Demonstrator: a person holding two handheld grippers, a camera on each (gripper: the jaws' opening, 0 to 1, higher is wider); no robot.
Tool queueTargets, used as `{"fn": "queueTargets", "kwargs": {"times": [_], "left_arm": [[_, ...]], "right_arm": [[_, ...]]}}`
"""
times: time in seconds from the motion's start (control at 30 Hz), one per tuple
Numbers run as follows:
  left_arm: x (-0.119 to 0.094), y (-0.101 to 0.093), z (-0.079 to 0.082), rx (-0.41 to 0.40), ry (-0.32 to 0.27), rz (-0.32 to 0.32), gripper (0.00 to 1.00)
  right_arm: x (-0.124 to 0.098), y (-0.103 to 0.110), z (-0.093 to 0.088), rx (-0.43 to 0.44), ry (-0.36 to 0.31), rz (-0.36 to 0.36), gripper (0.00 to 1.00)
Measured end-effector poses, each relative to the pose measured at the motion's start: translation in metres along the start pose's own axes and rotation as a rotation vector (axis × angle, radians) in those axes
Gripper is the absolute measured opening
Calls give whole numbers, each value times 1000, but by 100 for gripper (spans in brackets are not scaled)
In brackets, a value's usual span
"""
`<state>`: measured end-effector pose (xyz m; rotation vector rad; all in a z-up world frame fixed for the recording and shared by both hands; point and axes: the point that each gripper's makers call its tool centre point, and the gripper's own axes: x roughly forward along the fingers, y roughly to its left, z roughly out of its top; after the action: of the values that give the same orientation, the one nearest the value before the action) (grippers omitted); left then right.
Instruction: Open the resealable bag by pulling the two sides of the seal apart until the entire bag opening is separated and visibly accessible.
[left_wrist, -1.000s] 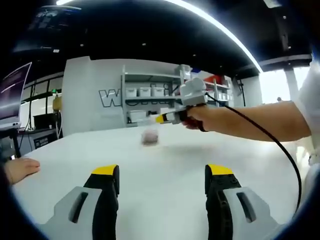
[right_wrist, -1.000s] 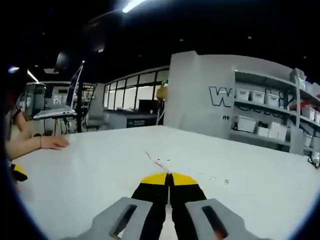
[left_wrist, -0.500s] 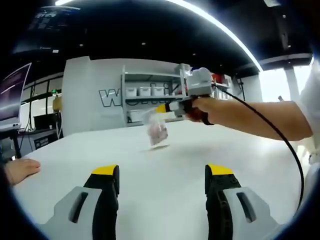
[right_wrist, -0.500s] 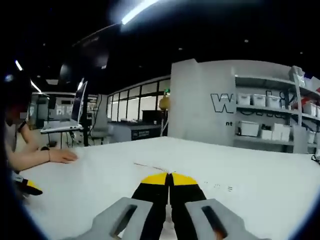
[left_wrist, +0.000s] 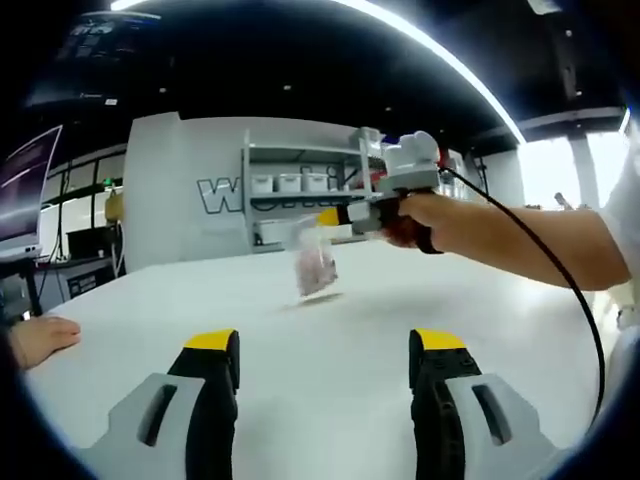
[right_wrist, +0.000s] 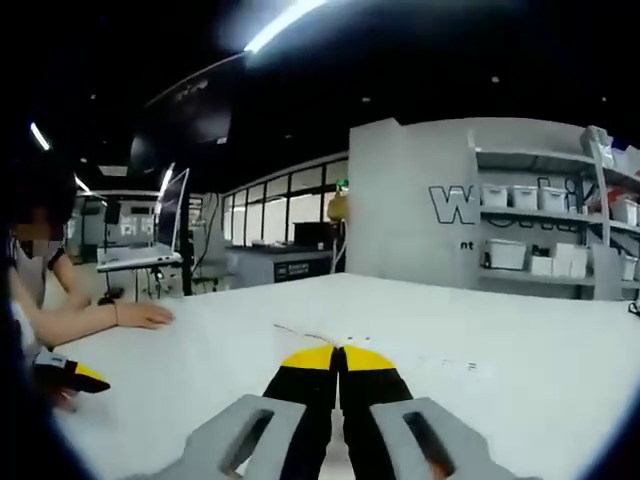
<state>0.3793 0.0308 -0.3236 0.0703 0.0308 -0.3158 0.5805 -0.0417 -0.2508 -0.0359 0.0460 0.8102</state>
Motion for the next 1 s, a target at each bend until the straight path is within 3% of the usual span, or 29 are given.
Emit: {"fn": "queueTargets", "kwargs": {"times": [1.0], "left_arm": [[1,1,0,-14,2,2,67]], "right_arm": [[-47,36,0,44,-52,35,0]]}}
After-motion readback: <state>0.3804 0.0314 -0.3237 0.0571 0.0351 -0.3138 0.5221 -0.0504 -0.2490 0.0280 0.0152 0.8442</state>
